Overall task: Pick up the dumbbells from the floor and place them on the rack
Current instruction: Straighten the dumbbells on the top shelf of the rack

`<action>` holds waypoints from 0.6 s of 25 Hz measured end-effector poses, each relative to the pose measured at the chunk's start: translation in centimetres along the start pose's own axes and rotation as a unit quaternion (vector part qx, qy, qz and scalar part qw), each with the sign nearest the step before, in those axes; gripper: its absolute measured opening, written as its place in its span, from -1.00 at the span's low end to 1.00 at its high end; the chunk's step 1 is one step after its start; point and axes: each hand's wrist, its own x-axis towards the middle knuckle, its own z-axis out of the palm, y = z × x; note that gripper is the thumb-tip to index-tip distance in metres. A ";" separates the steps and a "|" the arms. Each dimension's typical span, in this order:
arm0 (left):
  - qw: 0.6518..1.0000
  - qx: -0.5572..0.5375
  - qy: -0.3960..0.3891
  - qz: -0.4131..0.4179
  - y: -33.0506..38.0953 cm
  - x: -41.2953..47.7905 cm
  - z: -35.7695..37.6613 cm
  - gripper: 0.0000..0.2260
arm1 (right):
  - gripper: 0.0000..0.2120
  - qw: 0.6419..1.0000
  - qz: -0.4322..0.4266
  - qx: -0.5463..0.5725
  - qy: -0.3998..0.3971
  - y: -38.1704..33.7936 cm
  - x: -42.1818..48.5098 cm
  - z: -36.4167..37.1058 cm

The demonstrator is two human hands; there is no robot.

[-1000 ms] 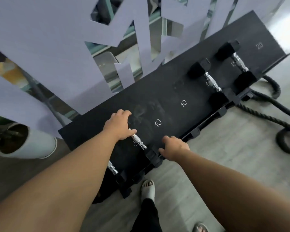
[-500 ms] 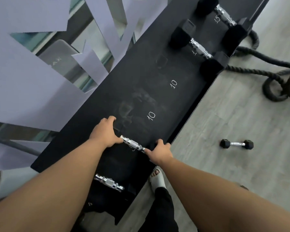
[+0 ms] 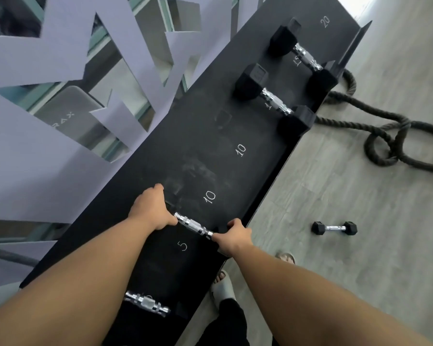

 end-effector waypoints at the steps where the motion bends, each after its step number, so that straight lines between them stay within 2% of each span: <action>1: 1.000 -0.001 0.008 0.008 1.4 0.7 -1.0 -0.15 | -0.38 1.000 -0.011 0.002 0.008 -0.8 0.6 -1.4; 6: 0.997 0.009 0.056 0.051 9.0 5.7 -6.4 -0.18 | -0.34 0.998 -0.042 0.025 0.036 -5.2 5.4 -8.4; 10: 0.995 0.022 0.064 0.074 15.9 10.5 -9.8 -0.15 | -0.35 0.997 -0.042 0.042 0.055 -8.0 9.8 -14.4; 15: 0.995 -0.003 0.059 0.078 21.2 15.2 -9.5 -0.18 | -0.37 0.997 -0.026 0.017 0.069 -9.2 14.1 -18.8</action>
